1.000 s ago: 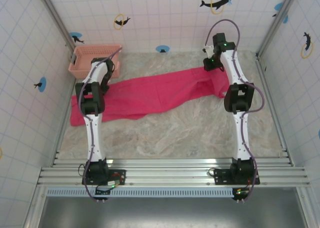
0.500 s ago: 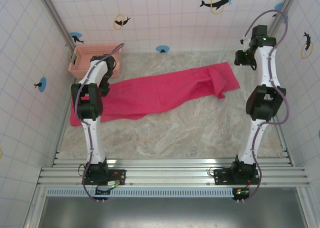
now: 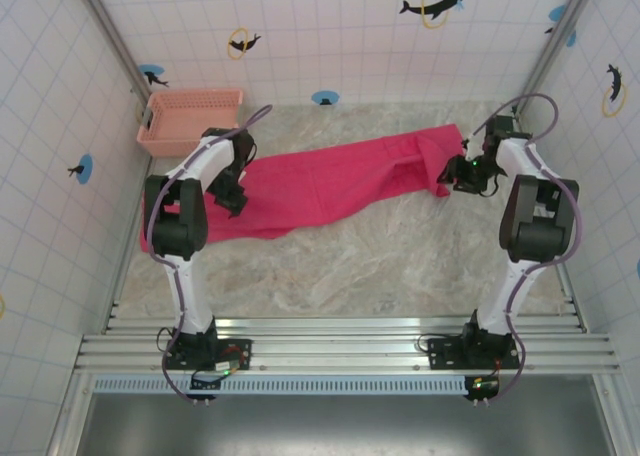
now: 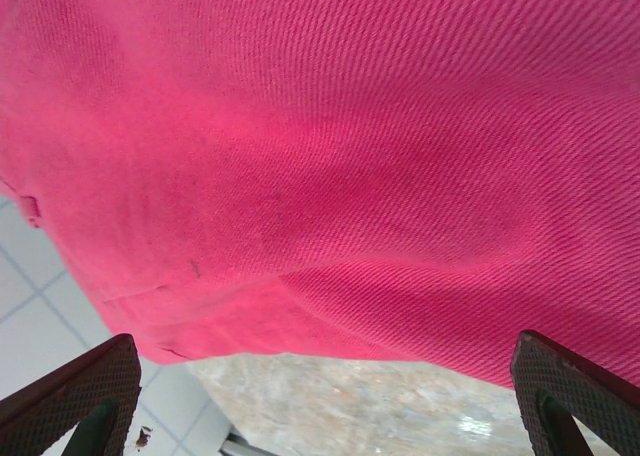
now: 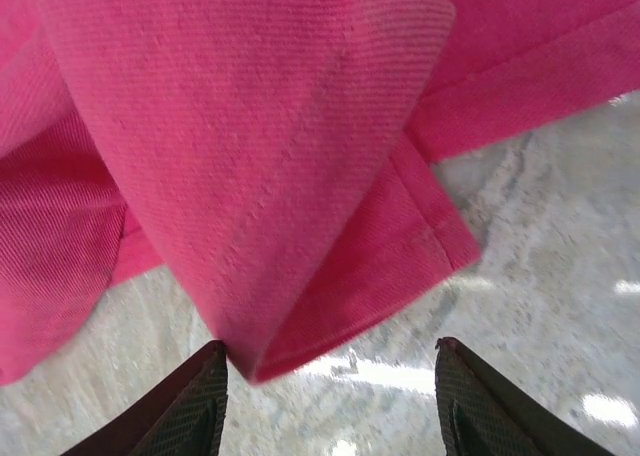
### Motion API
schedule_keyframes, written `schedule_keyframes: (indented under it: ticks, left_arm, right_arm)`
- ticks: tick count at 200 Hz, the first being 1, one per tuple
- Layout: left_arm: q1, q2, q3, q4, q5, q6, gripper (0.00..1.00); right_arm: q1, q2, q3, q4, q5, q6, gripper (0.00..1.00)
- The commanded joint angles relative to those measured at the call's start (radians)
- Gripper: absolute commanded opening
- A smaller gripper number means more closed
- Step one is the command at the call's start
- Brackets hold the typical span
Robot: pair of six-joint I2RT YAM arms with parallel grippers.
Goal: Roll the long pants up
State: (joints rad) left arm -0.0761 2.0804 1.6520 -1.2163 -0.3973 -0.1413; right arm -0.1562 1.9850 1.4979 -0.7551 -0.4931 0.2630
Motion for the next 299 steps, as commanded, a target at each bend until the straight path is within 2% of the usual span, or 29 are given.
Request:
schedule_keyframes:
  ticks: [1, 33, 51, 62, 72, 80, 105, 135, 148, 165, 195, 207, 232, 270, 299]
  left_arm:
    - [-0.01, -0.023, 0.008, -0.023, 0.044, -0.044, 0.97]
    - [-0.034, -0.031, 0.008, -0.044, 0.041, -0.048, 0.97]
    - [-0.041, -0.026, 0.003, -0.054, 0.034, -0.049, 0.97]
    - [-0.042, -0.021, 0.0, -0.058, 0.027, -0.05, 0.97]
    - [-0.041, -0.017, -0.001, -0.061, 0.017, -0.052, 0.97]
    - [-0.041, -0.013, -0.001, -0.064, 0.01, -0.05, 0.97]
    - [-0.04, -0.005, 0.005, -0.076, -0.01, -0.051, 0.97]
    - [-0.042, 0.001, 0.003, -0.089, -0.027, -0.047, 0.97]
    - [-0.041, 0.008, 0.005, -0.099, -0.036, -0.046, 0.97]
    - [-0.042, 0.019, 0.012, -0.113, -0.051, -0.048, 0.97]
    - [-0.04, 0.048, 0.045, -0.143, -0.076, -0.049, 0.97]
    - [-0.042, 0.06, 0.056, -0.152, -0.091, -0.053, 0.97]
    - [-0.042, 0.092, 0.065, -0.16, -0.119, -0.065, 0.97]
    - [-0.034, 0.15, 0.075, -0.187, -0.161, -0.112, 0.97]
    - [-0.019, 0.228, 0.137, -0.235, -0.196, -0.185, 0.97]
  right_arm:
    - [0.022, 0.032, 0.011, 0.153, -0.059, 0.056, 0.57]
    - [0.039, 0.072, 0.048, 0.19, -0.065, 0.084, 0.56]
    - [0.046, 0.11, 0.077, 0.198, -0.083, 0.097, 0.51]
    - [0.047, 0.13, 0.09, 0.207, -0.09, 0.105, 0.41]
    - [0.047, 0.137, 0.104, 0.215, -0.078, 0.114, 0.28]
    - [0.046, 0.129, 0.108, 0.227, -0.059, 0.112, 0.23]
    - [0.023, 0.058, 0.127, 0.238, 0.102, 0.094, 0.06]
    - [-0.005, 0.063, 0.313, 0.165, 0.277, 0.039, 0.03]
    - [-0.008, 0.103, 0.439, 0.12, 0.303, 0.024, 0.03]
    - [-0.014, 0.211, 0.648, 0.019, 0.321, 0.024, 0.04]
    - [-0.025, 0.498, 1.152, -0.238, 0.347, 0.048, 0.06]
    - [-0.03, 0.582, 1.258, -0.265, 0.325, 0.085, 0.08]
    - [-0.032, 0.635, 1.236, -0.229, 0.253, 0.142, 0.08]
    - [-0.014, 0.598, 1.111, -0.193, 0.232, 0.094, 0.05]
    - [-0.023, 0.579, 1.097, -0.234, 0.215, 0.037, 0.04]
